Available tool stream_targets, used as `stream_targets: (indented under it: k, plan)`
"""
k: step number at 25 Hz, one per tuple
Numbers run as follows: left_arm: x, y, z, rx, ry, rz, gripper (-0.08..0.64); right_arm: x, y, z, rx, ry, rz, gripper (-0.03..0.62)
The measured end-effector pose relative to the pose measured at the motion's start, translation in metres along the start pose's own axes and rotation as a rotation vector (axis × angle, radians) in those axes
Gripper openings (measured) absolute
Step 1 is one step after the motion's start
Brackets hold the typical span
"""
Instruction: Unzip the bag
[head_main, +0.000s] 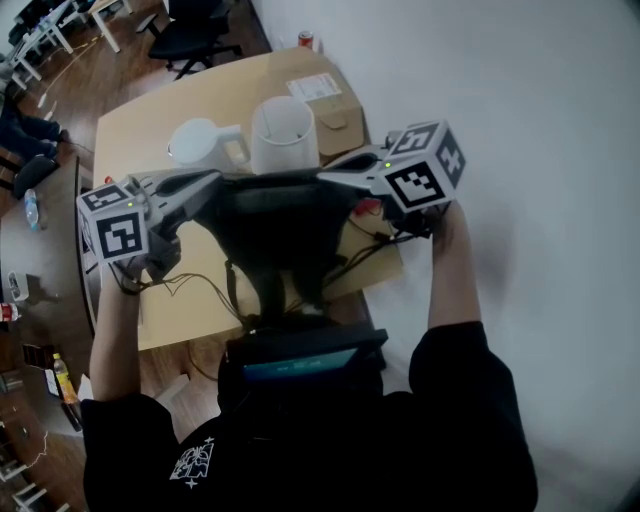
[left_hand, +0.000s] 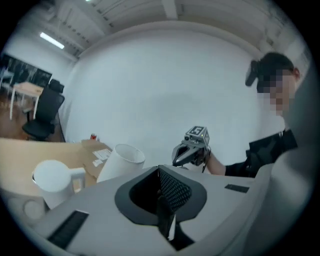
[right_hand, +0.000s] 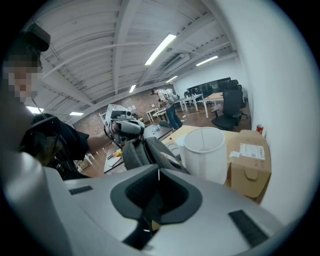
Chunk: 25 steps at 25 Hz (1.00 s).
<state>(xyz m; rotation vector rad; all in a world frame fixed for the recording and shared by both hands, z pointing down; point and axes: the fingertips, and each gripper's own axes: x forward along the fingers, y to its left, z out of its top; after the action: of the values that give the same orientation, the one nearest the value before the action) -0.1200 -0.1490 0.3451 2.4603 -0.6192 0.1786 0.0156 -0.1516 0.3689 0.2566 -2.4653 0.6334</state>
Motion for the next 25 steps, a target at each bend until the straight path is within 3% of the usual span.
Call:
stream_targets:
  k: [2,4,10,15,22,25]
  plan:
    - [-0.007,0.008,0.001,-0.155,-0.060,-0.065,0.002,-0.001,0.000,0.000,0.000,-0.003,-0.002,0.025]
    - [-0.013,0.013,0.004,-0.235,-0.093,-0.095,0.002,-0.001,-0.002,-0.001,0.003,-0.007,-0.007,0.023]
    - [-0.023,0.024,0.003,-0.263,-0.096,-0.107,0.002,-0.010,-0.011,-0.013,0.028,-0.023,-0.032,0.023]
    - [-0.038,0.035,-0.005,-0.369,-0.169,-0.171,0.002,-0.020,-0.025,-0.029,0.075,-0.035,-0.066,0.023]
    - [-0.057,0.056,-0.002,-0.421,-0.471,-0.325,0.000,-0.029,-0.054,-0.059,0.169,-0.061,-0.135,0.023]
    - [-0.062,0.067,-0.012,-0.489,-0.537,-0.331,0.000,-0.030,-0.063,-0.068,0.199,-0.080,-0.150,0.023]
